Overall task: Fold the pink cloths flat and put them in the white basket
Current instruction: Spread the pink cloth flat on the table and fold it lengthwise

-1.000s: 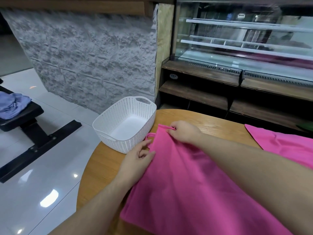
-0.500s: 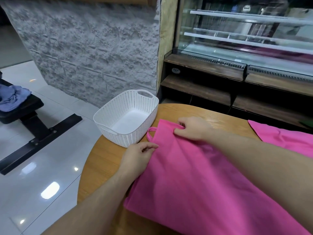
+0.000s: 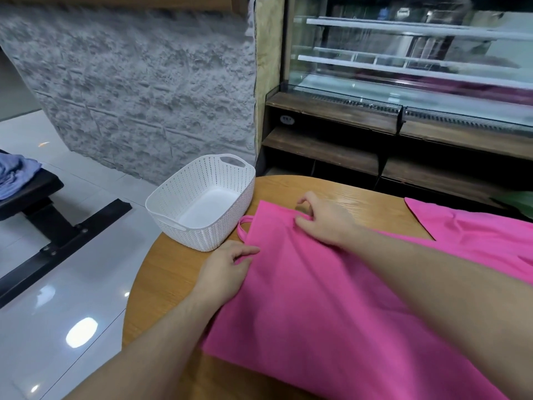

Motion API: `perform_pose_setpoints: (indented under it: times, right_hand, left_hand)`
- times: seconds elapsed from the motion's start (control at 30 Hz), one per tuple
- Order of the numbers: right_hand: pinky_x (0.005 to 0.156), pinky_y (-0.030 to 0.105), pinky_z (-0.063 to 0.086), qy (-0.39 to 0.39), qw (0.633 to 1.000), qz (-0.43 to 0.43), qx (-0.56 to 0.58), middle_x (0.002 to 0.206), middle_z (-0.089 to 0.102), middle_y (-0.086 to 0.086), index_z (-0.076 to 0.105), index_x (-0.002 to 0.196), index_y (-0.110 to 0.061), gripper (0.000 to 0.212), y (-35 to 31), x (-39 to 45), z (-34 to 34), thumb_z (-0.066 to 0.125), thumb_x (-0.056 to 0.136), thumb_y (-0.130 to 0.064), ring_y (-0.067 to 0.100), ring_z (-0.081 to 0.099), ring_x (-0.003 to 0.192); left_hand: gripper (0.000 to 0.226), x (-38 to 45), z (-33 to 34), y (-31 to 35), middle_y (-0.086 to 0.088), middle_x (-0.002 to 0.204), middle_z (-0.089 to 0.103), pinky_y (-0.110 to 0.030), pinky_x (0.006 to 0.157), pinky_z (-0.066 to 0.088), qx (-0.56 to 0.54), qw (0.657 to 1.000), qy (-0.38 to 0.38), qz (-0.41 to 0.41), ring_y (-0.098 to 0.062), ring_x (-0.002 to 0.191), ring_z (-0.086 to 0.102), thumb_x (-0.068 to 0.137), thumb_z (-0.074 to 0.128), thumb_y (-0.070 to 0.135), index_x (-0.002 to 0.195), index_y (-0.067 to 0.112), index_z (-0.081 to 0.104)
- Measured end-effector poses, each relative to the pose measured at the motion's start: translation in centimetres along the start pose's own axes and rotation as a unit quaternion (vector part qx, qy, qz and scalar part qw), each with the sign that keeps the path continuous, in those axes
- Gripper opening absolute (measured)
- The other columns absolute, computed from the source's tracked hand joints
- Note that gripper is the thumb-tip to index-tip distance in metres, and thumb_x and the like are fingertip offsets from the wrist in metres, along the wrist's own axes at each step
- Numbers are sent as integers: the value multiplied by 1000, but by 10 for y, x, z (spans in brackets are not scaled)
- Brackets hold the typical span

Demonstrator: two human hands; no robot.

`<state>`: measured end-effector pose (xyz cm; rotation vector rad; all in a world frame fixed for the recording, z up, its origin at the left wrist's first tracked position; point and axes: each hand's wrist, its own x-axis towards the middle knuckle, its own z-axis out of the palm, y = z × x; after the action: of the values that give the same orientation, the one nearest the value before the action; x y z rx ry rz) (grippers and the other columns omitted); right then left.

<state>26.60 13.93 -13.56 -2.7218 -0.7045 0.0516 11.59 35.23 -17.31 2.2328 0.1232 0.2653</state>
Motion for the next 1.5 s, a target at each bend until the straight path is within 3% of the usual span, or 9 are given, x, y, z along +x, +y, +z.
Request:
perform_pose_setpoints:
  times: [0.2, 0.33, 0.43, 0.6, 0.73, 0.93, 1.03, 1.17, 1.5]
  right_hand:
    - [82, 26, 43, -17, 996, -80, 20, 119, 66, 0, 47, 135, -30, 41, 24, -33, -14, 50, 95, -18, 20, 61, 105]
    - [85, 32, 46, 5, 998, -68, 3, 132, 61, -4, 48, 134, -31, 37, 25, -28, -12, 41, 100, -17, 22, 60, 113]
    - [84, 37, 50, 9, 997, -65, -30, 132, 60, -4, 47, 129, -33, 32, 24, -22, -6, 37, 101, -20, 24, 61, 112]
    - [74, 37, 47, 21, 995, -57, -79, 118, 63, 1, 49, 116, -26, 21, 28, -12, 0, 36, 100, -19, 29, 61, 102]
    - [86, 42, 45, 74, 988, -47, -129, 114, 60, 2, 54, 118, -25, 23, 29, -10, 5, 42, 98, -26, 27, 55, 107]
    - [106, 45, 35, 85, 985, -133, -76, 139, 54, -6, 59, 130, -32, 40, -6, -69, 1, 48, 91, -37, 21, 43, 131]
    - [120, 50, 12, -24, 995, -50, -87, 162, 23, -9, 38, 147, -44, 48, -12, -124, 3, 35, 99, -53, 22, 15, 150]
    - [116, 64, -9, -106, 985, 86, -106, 165, -9, -12, 7, 152, -53, 56, -5, -181, 4, 15, 98, -66, 27, -13, 151]
    - [112, 69, -10, -60, 983, 142, -99, 166, -5, -6, 1, 153, -48, 61, -33, -231, 27, 6, 95, -67, 29, -12, 151]
  left_hand:
    - [30, -5, 8, 25, 10, 109, 48, -33, 100, 43, 116, 992, -23, -45, -13, 109, 56, 97, 54, 15, 119, 29, 69]
    - [38, -27, 19, 58, -4, 137, 51, -49, 105, 36, 386, 921, 43, 23, -28, 128, 47, 85, 60, 36, 123, 32, 62]
    - [46, -47, 43, 62, -10, 147, 49, -55, 112, 27, 358, 923, -16, 138, -34, 140, 39, 92, 46, 46, 131, 27, 61]
    - [64, -59, 50, 48, 7, 166, -3, -50, 122, -5, 362, 918, -133, 91, -26, 153, -8, 93, 11, 70, 154, 49, 7]
    - [76, -60, 46, 54, 11, 164, -14, -56, 120, -9, 374, 913, -147, 70, -30, 149, -21, 84, 6, 84, 152, 52, -4]
    - [96, -58, 42, 54, 10, 165, -10, -58, 119, -9, 386, 908, -152, 64, -31, 150, -19, 71, 4, 97, 154, 48, 2]
    - [97, -57, 42, 53, 8, 166, -7, -59, 119, -8, 394, 904, -153, 65, -32, 151, -14, 70, 5, 97, 154, 48, 1]
    - [94, -58, 46, 54, 9, 166, -4, -57, 120, -8, 389, 907, -152, 60, -32, 151, -10, 73, 8, 95, 154, 48, 2]
    - [66, -74, 43, 74, 9, 155, 39, -57, 117, 18, 392, 898, -118, 157, -17, 145, 30, 93, 13, 59, 143, 33, 48]
